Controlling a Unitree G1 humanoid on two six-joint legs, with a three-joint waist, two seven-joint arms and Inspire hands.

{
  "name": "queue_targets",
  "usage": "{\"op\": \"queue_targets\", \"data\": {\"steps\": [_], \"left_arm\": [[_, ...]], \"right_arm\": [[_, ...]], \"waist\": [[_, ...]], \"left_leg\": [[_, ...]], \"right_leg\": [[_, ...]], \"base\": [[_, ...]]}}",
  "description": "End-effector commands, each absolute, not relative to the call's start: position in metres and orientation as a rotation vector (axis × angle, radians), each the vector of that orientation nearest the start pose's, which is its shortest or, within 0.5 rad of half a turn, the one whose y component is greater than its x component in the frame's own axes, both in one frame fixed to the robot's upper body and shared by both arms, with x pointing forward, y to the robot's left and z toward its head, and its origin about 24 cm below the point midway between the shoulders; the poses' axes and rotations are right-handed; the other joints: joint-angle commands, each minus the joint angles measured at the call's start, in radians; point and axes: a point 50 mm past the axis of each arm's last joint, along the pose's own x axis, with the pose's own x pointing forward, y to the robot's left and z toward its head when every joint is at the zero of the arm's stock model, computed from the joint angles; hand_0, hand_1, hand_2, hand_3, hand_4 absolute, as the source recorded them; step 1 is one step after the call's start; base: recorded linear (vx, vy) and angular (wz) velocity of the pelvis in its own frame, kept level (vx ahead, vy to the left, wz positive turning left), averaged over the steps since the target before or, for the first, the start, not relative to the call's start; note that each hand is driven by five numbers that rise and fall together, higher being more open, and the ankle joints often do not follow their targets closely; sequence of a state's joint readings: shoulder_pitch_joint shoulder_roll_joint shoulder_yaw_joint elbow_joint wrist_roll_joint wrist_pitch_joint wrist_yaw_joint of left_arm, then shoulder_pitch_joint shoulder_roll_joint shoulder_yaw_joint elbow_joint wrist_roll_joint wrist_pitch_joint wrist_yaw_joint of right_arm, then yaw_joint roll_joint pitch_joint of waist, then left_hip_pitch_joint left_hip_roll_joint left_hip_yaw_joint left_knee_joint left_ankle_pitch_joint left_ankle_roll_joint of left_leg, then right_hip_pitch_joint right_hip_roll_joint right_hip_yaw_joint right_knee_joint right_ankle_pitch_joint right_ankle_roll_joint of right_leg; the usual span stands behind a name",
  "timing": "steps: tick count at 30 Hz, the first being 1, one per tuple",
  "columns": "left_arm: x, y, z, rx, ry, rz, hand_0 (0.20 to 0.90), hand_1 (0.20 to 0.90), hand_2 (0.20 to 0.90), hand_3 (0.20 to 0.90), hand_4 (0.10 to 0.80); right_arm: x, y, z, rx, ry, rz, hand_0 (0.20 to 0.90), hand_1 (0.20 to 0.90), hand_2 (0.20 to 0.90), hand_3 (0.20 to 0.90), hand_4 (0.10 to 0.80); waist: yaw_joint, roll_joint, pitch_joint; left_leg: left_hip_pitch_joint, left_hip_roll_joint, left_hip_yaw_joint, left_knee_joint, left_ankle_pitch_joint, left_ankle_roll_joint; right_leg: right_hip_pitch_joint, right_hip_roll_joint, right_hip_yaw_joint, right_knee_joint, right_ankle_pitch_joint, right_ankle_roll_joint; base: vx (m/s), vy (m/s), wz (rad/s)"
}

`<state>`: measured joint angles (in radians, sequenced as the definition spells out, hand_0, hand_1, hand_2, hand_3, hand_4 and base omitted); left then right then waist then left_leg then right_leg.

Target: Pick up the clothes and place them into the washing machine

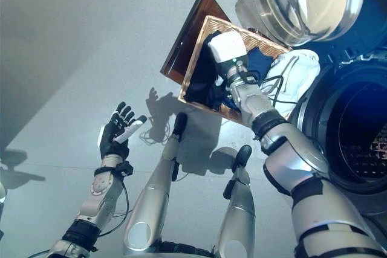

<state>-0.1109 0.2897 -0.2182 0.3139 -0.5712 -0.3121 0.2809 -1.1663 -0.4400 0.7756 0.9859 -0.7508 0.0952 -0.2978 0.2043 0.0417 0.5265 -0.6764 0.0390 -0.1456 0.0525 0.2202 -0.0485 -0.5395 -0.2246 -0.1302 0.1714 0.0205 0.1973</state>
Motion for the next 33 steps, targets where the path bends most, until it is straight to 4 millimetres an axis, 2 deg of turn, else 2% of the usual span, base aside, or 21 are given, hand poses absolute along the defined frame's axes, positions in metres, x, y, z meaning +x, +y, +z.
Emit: {"op": "queue_targets", "data": {"steps": [1,18,19,20,21,22,33], "left_arm": [[0.262,0.191,0.057,-0.255,-0.199,0.163,0.900,0.900,0.900,0.900,0.800],[0.261,0.188,0.070,-0.301,-0.257,0.154,0.900,0.900,0.900,0.900,0.800],[0.261,0.187,0.070,-0.305,-0.257,0.152,0.900,0.900,0.900,0.900,0.800],[0.261,0.187,0.070,-0.310,-0.258,0.152,0.900,0.900,0.900,0.900,0.800],[0.260,0.187,0.070,-0.313,-0.255,0.156,0.900,0.900,0.900,0.900,0.800],[0.260,0.187,0.069,-0.315,-0.253,0.159,0.900,0.900,0.900,0.900,0.800],[0.262,0.186,0.073,-0.318,-0.269,0.162,0.900,0.900,0.900,0.900,0.800]], "right_arm": [[0.418,-0.103,0.248,-1.631,-0.596,-0.161,0.900,0.900,0.900,0.900,0.800],[0.423,-0.115,0.240,-1.653,-0.508,-0.181,0.900,0.900,0.900,0.900,0.800],[0.424,-0.115,0.239,-1.661,-0.504,-0.180,0.735,0.735,0.735,0.735,0.682],[0.424,-0.115,0.238,-1.668,-0.499,-0.184,0.496,0.496,0.496,0.496,0.512],[0.424,-0.115,0.238,-1.677,-0.499,-0.186,0.227,0.227,0.227,0.227,0.320],[0.424,-0.115,0.238,-1.695,-0.503,-0.192,0.200,0.200,0.200,0.200,0.300],[0.424,-0.125,0.243,-1.778,-0.509,-0.287,0.200,0.200,0.200,0.200,0.300]], "waist": [[0.045,0.019,-0.007],[0.060,0.047,-0.007],[0.061,0.048,-0.007],[0.062,0.049,-0.007],[0.061,0.051,-0.007],[0.060,0.051,-0.007],[0.053,0.053,-0.007]], "left_leg": [[-0.069,-0.020,0.039,0.087,-0.095,-0.033],[-0.154,-0.032,0.018,0.088,-0.081,-0.033],[-0.158,-0.033,0.018,0.089,-0.080,-0.032],[-0.160,-0.033,0.017,0.088,-0.079,-0.032],[-0.162,-0.033,0.018,0.088,-0.079,-0.032],[-0.163,-0.034,0.019,0.087,-0.079,-0.032],[-0.168,-0.035,0.023,0.094,-0.081,-0.029]], "right_leg": [[-0.076,-0.026,0.042,0.000,0.042,-0.055],[-0.159,-0.032,0.037,0.010,0.048,-0.056],[-0.163,-0.032,0.038,0.012,0.047,-0.056],[-0.166,-0.033,0.038,0.013,0.047,-0.056],[-0.169,-0.033,0.038,0.014,0.046,-0.056],[-0.170,-0.032,0.039,0.014,0.047,-0.056],[-0.181,-0.031,0.049,0.021,0.047,-0.056]], "base": [[0.000,0.000,0.00],[-0.002,0.003,0.03],[0.000,0.000,0.00],[0.000,0.000,0.00],[0.000,0.000,0.00],[0.000,0.000,0.00],[-0.001,0.001,0.00]]}}
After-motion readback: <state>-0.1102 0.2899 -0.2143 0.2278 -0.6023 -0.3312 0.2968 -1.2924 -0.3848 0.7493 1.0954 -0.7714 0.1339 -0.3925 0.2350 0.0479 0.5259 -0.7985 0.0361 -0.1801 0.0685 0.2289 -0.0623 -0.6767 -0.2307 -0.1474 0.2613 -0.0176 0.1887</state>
